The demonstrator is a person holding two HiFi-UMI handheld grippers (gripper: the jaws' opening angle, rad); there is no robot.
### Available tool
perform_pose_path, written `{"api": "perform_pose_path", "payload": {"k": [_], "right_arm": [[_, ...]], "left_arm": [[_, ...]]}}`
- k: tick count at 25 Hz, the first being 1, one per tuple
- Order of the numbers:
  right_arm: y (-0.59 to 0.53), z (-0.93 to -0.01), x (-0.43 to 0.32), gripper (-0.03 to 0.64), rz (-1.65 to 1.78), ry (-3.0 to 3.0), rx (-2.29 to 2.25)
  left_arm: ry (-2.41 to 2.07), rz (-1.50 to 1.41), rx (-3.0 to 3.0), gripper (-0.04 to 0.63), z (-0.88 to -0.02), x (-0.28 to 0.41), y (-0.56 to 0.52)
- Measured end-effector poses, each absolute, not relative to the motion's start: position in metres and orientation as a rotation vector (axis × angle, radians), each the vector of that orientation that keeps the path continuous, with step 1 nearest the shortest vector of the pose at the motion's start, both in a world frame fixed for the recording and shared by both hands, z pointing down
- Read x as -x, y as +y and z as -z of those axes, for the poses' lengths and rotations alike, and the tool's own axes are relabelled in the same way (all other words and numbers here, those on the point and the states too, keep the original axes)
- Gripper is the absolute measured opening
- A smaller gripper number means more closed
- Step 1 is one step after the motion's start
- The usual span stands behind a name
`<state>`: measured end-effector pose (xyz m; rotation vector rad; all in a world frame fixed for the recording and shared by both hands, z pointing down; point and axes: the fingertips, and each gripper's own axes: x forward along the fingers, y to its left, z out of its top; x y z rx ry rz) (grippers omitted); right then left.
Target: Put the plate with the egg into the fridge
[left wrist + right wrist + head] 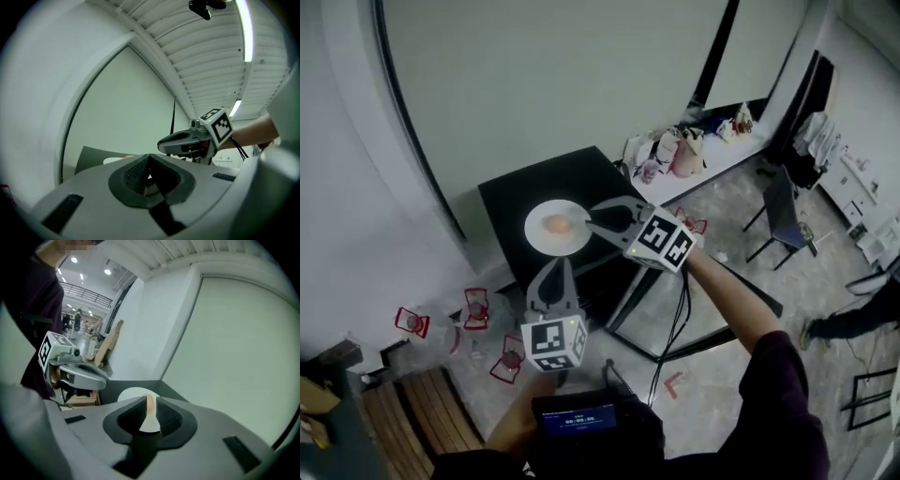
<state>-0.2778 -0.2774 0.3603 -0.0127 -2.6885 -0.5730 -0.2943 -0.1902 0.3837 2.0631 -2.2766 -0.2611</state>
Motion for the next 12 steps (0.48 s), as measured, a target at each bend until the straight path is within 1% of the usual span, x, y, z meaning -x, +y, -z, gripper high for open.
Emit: {"api": "perform_pose_path", "payload": {"k": [4, 7, 10, 12], "right_arm": [[-0.324, -0.375, 0.303, 0.064, 0.589, -2.515, 0.273], [-0.346, -0.394, 0.32, 0.064, 0.573, -2.376, 0.435], [-0.352, -0.406, 0.335, 0.064, 0.5, -2.269, 0.574], [-0.35, -0.413, 0.346, 0.064, 0.45, -2.203, 0.649]], "left_arm": [[-2.442, 0.206, -1.873, 0.009, -0.393, 0.29, -0.206], [-2.529, 0.092, -1.753, 0.009, -0.392, 0.282, -0.21], [-2.627, -0.125, -1.755, 0.011, -0.39, 0.277, -0.219], [-2.695, -0.38, -1.807, 0.011, -0.389, 0.277, -0.223]]}}
